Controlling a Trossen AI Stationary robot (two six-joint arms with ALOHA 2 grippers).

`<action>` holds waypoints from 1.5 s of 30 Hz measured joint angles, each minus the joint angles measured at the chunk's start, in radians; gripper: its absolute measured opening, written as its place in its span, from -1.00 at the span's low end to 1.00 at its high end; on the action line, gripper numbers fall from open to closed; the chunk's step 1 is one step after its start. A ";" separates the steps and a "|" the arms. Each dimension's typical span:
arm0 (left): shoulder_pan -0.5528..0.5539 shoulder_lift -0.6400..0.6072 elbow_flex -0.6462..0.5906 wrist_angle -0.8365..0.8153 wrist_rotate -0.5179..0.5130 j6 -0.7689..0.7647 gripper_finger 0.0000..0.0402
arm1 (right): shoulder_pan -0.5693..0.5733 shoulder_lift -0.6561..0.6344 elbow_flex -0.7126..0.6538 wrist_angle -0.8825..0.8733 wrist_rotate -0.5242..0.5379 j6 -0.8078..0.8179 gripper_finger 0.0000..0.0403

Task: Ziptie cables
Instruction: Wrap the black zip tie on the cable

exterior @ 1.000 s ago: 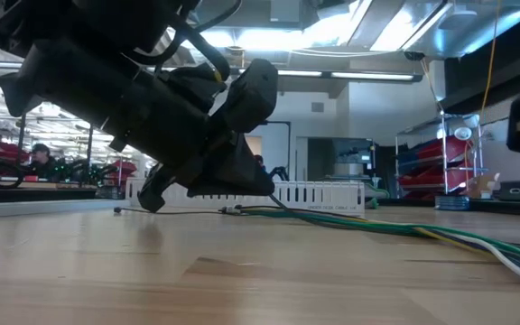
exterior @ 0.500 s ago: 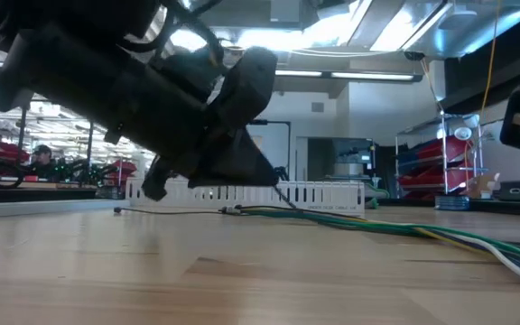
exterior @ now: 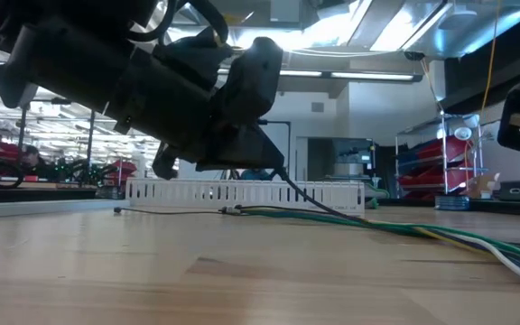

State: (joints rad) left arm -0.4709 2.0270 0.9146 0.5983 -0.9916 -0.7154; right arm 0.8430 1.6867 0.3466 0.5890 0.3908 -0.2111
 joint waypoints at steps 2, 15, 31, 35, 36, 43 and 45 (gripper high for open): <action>0.000 0.000 0.000 0.000 0.000 0.014 -1.00 | 0.000 0.000 0.000 -0.001 0.000 -0.003 -0.31; 0.003 0.041 0.000 0.042 0.031 0.017 -1.00 | -0.086 0.000 0.001 0.009 -0.016 -0.064 -0.43; 0.010 0.055 0.001 0.053 0.073 0.032 -1.00 | -0.172 0.002 -0.003 0.051 -0.080 -0.085 -0.81; 0.011 0.055 0.001 0.080 0.074 0.061 -1.00 | -0.173 0.003 -0.004 0.085 -0.116 -0.063 -0.97; 0.013 0.054 0.001 0.082 0.074 0.063 -1.00 | -0.172 0.005 -0.003 0.096 -0.123 -0.067 -0.95; 0.021 0.055 0.001 0.081 0.074 0.062 -1.00 | -0.171 0.002 -0.001 0.078 -0.144 -0.075 -0.68; 0.021 0.055 0.001 0.090 0.074 0.062 -1.00 | -0.171 0.002 0.000 0.073 -0.170 -0.094 -0.58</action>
State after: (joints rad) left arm -0.4500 2.0815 0.9154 0.6887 -0.9176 -0.6533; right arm 0.6720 1.6882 0.3466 0.6619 0.2211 -0.3055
